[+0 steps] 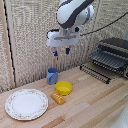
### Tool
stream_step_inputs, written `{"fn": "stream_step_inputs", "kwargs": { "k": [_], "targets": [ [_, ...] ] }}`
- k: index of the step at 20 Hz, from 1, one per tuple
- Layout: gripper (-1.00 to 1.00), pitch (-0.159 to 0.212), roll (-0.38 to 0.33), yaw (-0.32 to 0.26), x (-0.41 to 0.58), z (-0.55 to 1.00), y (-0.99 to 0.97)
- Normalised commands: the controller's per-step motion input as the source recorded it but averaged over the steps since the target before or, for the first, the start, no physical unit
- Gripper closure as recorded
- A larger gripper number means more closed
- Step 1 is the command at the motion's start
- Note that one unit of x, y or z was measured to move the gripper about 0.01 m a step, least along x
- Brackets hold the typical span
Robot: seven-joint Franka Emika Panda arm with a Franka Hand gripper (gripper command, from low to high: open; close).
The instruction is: Please reach out your grabber to the yellow dish. Tenderly grip the yellow dish using your grabber. Set the yellow dish on the baking sheet. Posit your grabber on the rim of the baking sheet carrying the yellow dish. Mindfully slide the baking sheet with the yellow dish into the oven. Let go of your grabber's hold on the baking sheet's edge when it is entirely in the oven.
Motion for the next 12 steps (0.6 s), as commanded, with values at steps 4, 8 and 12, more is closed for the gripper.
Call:
{"fn": "stream_step_inputs", "kwargs": {
  "k": [4, 8, 12],
  "targets": [
    [-1.0, 0.055, 0.006, -0.11, -0.343, -0.48, -0.44],
    [-1.0, 0.03, 0.0, -0.089, -0.364, -0.59, -0.51],
    [-1.0, 0.016, 0.0, -0.063, -0.307, -0.55, -0.42]
  ]
}}
